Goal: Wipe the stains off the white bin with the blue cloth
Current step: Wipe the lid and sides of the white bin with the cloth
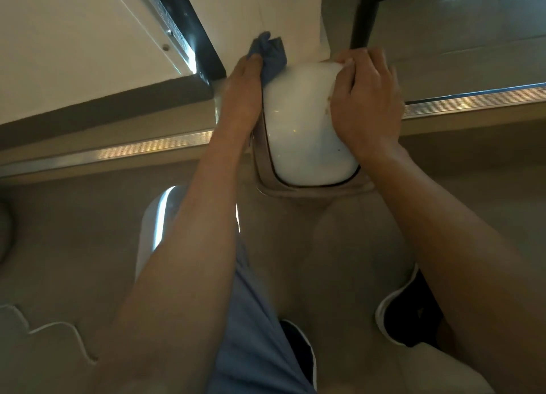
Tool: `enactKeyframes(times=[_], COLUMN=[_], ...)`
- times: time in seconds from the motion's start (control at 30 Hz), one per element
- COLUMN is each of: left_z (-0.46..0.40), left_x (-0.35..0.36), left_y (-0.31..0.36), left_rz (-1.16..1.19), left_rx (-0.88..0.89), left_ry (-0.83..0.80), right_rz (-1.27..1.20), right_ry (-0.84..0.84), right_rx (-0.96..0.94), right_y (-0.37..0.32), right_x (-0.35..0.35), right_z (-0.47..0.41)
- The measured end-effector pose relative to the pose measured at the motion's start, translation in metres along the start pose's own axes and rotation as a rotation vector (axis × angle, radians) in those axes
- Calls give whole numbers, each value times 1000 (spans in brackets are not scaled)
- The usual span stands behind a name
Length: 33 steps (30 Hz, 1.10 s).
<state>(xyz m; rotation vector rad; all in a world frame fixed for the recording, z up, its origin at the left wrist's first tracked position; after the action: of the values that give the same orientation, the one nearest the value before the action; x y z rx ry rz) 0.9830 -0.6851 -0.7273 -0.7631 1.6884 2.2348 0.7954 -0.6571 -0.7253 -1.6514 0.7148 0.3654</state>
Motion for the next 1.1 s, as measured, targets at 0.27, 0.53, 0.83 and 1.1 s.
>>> enactKeyframes(times=[0.27, 0.53, 0.83, 1.1], left_z=[163, 119, 43, 145], left_x=[56, 38, 11, 48], left_y=[-70, -43, -14, -66], left_rz=[115, 216, 148, -17], left_rx=[37, -15, -108, 124], left_ry=[311, 355, 129, 235], right_rz=[6, 3, 4, 19], right_ry=[3, -15, -6, -9], right_rx=[-20, -42, -14, -61], right_y=[4, 7, 4, 3], right_x=[3, 3, 5, 6], right_z=[0, -4, -2, -1])
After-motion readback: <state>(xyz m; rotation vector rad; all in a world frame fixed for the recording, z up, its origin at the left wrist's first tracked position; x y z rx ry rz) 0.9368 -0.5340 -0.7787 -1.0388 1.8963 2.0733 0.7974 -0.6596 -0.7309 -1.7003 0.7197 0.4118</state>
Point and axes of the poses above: each hand's wrist, its own z-axis away from the middle knuckle, its own x-axis out of the palm, y = z × x, the point moved 2 cm from there along -z, towards the middle knuckle, and after that the axes turned 6 degrees about -z, right-handed, at the moved point
